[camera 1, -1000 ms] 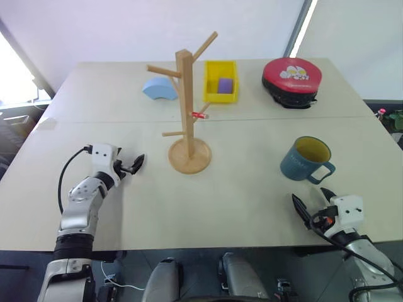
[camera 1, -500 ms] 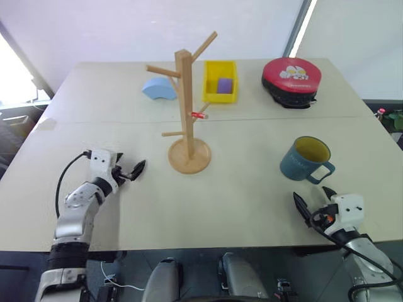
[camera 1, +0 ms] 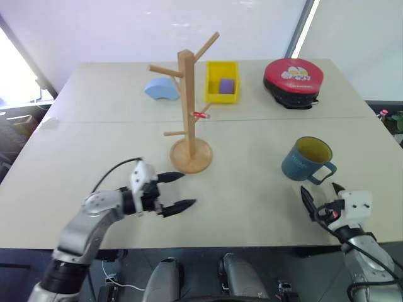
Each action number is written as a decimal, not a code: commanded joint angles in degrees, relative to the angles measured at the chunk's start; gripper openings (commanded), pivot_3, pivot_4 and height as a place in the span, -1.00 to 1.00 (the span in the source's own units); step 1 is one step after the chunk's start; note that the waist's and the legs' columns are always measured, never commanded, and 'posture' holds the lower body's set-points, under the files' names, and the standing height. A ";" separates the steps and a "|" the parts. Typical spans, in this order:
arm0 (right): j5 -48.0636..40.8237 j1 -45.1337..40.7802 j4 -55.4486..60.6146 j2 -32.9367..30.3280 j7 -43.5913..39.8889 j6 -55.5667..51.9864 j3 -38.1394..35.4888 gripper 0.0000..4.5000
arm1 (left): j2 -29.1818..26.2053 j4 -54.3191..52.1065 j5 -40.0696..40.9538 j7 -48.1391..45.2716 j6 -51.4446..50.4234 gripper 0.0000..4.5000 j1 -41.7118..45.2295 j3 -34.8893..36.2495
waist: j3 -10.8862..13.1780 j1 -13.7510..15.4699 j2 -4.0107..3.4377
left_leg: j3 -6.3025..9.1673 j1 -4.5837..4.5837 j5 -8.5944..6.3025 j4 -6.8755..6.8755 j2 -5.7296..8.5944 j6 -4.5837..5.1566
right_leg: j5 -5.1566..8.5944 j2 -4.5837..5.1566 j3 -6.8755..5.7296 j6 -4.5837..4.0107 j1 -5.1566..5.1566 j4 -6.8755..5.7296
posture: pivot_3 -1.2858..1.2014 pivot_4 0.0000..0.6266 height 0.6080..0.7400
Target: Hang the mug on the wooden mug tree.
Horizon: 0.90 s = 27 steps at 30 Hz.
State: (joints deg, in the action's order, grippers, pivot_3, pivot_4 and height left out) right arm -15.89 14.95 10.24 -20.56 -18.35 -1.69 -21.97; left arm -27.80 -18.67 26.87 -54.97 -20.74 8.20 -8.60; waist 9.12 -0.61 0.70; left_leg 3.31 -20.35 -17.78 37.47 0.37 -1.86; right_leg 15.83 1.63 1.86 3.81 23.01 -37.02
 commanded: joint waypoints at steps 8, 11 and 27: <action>0.05 -1.99 -1.62 0.65 3.01 2.27 -2.74 0.99 | 0.30 -2.75 -2.49 -0.62 0.86 1.00 3.19 -5.19 | 0.00 -0.14 -0.05 | 0.00 0.04 0.00 -0.07 -0.04 0.01 | 0.02 -0.12 0.04 -0.03 0.02 -0.02 | 0.03 -0.52 1.00; 0.31 -3.10 -2.23 0.69 4.02 1.81 -2.69 0.99 | -0.05 -2.89 -2.70 -0.63 1.53 1.00 3.07 -4.74 | 0.00 -0.18 -0.05 | -0.01 0.06 0.00 -0.03 -0.04 0.02 | 0.03 -0.12 0.04 -0.04 -0.03 -0.02 | 0.03 -0.52 1.00; 0.24 -6.12 -3.71 1.46 3.16 1.25 0.50 -0.21 | -0.32 -3.44 -2.41 0.59 2.03 1.00 2.26 -4.44 | 0.00 -0.16 -0.05 | 0.00 0.06 0.01 -0.03 -0.04 0.02 | 0.02 -0.14 0.05 -0.03 -0.03 -0.03 | 0.03 -0.52 1.00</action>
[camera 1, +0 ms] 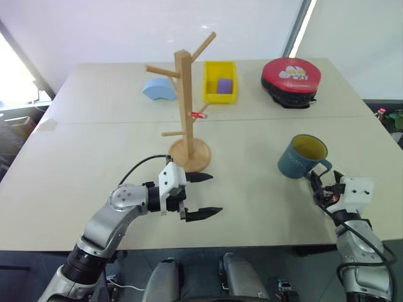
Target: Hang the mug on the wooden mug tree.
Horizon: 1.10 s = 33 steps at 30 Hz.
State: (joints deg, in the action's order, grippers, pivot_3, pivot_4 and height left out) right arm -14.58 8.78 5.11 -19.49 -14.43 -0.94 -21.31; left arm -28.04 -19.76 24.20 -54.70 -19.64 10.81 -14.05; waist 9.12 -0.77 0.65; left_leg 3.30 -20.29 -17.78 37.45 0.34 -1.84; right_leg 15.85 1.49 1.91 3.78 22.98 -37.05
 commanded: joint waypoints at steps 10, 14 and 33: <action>0.78 1.55 5.23 -0.08 -2.64 -0.23 3.41 -0.97 | -0.46 -2.25 -0.37 0.50 1.79 1.00 -1.23 1.08 | 0.00 0.01 0.00 | 0.00 -0.01 0.00 0.00 0.00 0.00 | 0.00 0.02 0.00 0.00 0.00 0.00 | 0.03 -0.52 1.00; 9.39 0.61 11.23 -5.77 -6.66 1.59 10.57 -0.97 | -0.63 -1.28 -0.05 1.51 2.46 1.00 -1.86 3.45 | 0.04 -0.29 -0.09 | -0.01 0.01 0.00 -0.01 0.00 0.00 | 0.00 0.00 0.00 0.00 0.01 0.00 | 0.03 -0.52 1.00; 15.40 -31.74 28.42 -14.51 -20.05 -18.87 28.26 -0.97 | -5.91 3.63 4.21 1.48 3.07 1.00 -2.59 19.44 | 0.22 -0.14 0.09 | 0.12 -0.21 0.01 0.17 0.05 0.04 | -0.01 0.21 -0.22 0.02 0.08 0.07 | 0.03 -0.52 1.00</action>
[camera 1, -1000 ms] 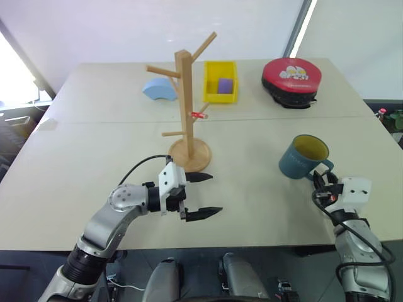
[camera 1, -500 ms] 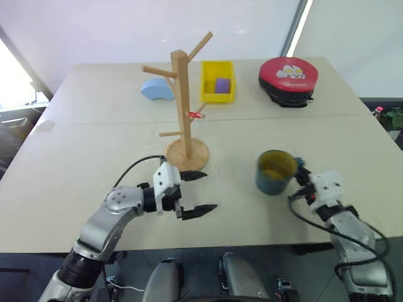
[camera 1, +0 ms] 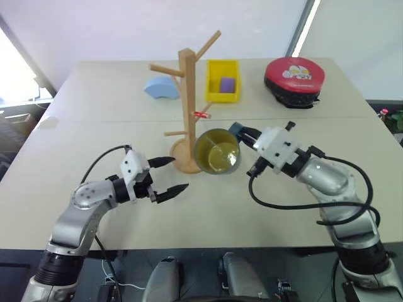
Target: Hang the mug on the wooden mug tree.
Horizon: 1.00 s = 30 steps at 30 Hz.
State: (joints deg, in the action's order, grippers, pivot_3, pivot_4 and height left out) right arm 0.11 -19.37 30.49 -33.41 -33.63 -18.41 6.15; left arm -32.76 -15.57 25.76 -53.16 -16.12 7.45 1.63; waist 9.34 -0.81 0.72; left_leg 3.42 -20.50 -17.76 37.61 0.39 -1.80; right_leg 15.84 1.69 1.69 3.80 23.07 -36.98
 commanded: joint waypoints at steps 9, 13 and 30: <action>3.16 -12.63 0.55 1.09 -1.44 -5.98 5.28 -0.97 | -3.73 -1.35 8.14 -1.55 -4.20 1.00 1.55 8.21 | 0.02 -0.01 0.03 | 0.04 0.01 0.00 -0.02 -0.03 0.00 | 0.00 -0.02 -0.06 -0.01 0.03 -0.06 | 0.03 -0.52 1.00; 4.15 -16.53 -1.88 2.51 -1.24 -6.73 6.95 -0.97 | -4.42 -1.13 9.88 -1.61 -5.02 1.00 1.69 10.01 | 0.04 0.00 0.06 | 0.04 0.00 0.00 -0.03 -0.02 0.00 | 0.00 0.00 -0.06 -0.01 0.03 -0.05 | 0.03 -0.52 1.00; 9.23 -22.02 -10.35 4.80 -1.48 -7.81 11.46 -0.97 | -5.29 -3.17 13.63 0.09 -8.04 1.00 1.85 12.76 | 0.05 -0.07 0.07 | 0.02 -0.02 0.00 -0.15 -0.01 -0.01 | 0.00 0.05 -0.06 -0.02 0.13 -0.04 | 0.03 -0.52 1.00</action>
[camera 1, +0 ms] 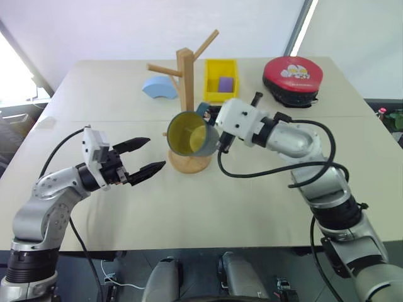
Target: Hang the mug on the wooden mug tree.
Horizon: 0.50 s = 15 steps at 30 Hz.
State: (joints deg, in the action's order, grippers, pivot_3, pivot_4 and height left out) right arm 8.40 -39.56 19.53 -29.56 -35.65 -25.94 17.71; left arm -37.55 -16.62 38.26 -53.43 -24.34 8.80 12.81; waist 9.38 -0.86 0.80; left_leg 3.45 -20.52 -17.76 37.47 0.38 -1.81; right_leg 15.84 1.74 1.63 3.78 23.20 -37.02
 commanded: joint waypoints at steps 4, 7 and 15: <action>1.50 -1.49 0.67 2.05 0.40 -0.44 -0.01 -0.58 | -0.36 -2.29 1.22 0.73 0.18 1.00 0.55 1.55 | 0.00 -0.04 0.00 | 0.00 -0.01 0.00 -0.06 0.00 0.00 | 0.00 0.00 0.00 0.00 0.04 0.00 | 0.03 -0.52 1.00; 2.72 -1.34 0.86 1.83 0.96 0.85 -0.31 0.11 | -0.32 -2.35 1.15 0.98 0.26 1.00 0.63 1.46 | 0.00 -0.03 0.00 | 0.00 -0.01 0.00 -0.07 0.00 -0.01 | 0.00 0.01 0.00 0.00 0.04 0.01 | 0.03 -0.52 1.00; -5.62 6.21 6.36 -3.33 -4.10 3.48 -11.33 0.56 | -0.15 -0.63 1.82 2.55 -0.18 1.00 -0.20 3.45 | 0.01 0.24 0.04 | 0.03 -0.03 0.00 -0.11 0.01 -0.01 | 0.00 0.04 -0.04 0.00 -0.01 0.11 | 0.03 -0.52 1.00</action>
State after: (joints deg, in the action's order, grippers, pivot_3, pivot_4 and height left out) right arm 5.75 -34.07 22.93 -32.53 -38.71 -23.34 10.04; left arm -37.52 -16.57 38.99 -51.55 -24.50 8.58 13.84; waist 9.39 -0.63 0.84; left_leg 3.46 -20.56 -17.76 37.34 0.40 -1.82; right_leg 15.83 1.80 1.59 3.78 23.19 -36.87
